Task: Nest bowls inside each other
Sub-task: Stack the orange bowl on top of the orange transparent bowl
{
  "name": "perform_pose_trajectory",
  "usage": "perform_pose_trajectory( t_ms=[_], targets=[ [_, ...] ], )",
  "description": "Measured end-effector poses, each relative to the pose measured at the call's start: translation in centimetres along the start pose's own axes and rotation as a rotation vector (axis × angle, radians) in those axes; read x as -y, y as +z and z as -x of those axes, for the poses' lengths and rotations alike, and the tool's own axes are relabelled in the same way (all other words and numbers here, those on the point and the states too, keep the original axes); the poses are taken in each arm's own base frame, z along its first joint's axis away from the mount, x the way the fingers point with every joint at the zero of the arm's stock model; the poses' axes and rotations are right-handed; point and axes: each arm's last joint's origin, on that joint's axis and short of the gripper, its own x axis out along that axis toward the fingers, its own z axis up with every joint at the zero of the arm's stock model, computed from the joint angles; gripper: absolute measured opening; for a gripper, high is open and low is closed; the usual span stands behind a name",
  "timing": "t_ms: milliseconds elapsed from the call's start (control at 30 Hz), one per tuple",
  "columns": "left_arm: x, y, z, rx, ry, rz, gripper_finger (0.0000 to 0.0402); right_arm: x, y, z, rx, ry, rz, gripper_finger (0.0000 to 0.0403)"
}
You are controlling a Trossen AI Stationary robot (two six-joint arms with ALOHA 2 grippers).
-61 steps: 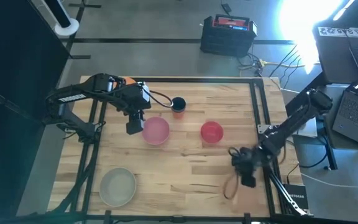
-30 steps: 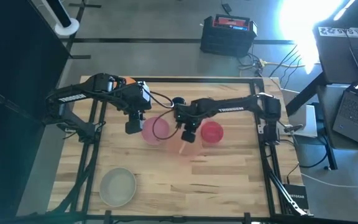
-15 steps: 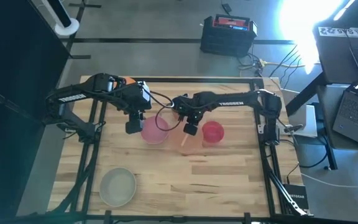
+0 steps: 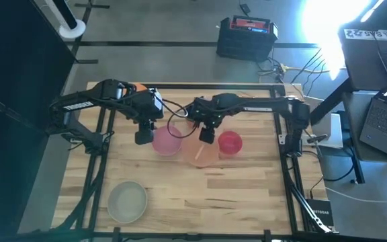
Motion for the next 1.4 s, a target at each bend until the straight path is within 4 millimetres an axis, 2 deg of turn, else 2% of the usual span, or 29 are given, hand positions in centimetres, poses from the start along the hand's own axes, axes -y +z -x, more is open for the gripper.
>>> perform_pose_trajectory(
  t_ms=[200, 333, 767, 1033, 1333, 1400],
  targets=[
    [0.7, -0.4, 0.1, -0.039, -0.007, -0.017, 0.0121, -3.2, -0.1, 4.4, 0.201, 0.058, 0.159, 0.0218],
    [1.5, -0.5, 0.1, -0.037, -0.019, -0.016, 0.0121, -5.6, 1.0, 5.1, 0.379, 0.091, 0.285, 0.0218],
    [3.1, -1.9, 2.2, 0.017, -0.056, 0.125, 0.0121, -6.0, 5.0, 1.4, 0.454, 0.115, 0.304, 0.0218],
    [2.6, -3.4, 4.1, 0.078, -0.058, 0.202, 0.0121, -6.6, 8.8, -0.4, 0.420, 0.060, 0.338, 0.0218],
    [1.8, -5.2, 6.3, 0.169, -0.022, 0.229, 0.0121, -6.9, 10.3, 0.3, 0.478, 0.055, 0.374, 0.0218],
    [1.0, -5.3, 5.6, 0.158, 0.047, 0.237, 0.0121, -7.1, 10.0, 0.6, 0.457, 0.058, 0.371, 0.0218]
  ],
)
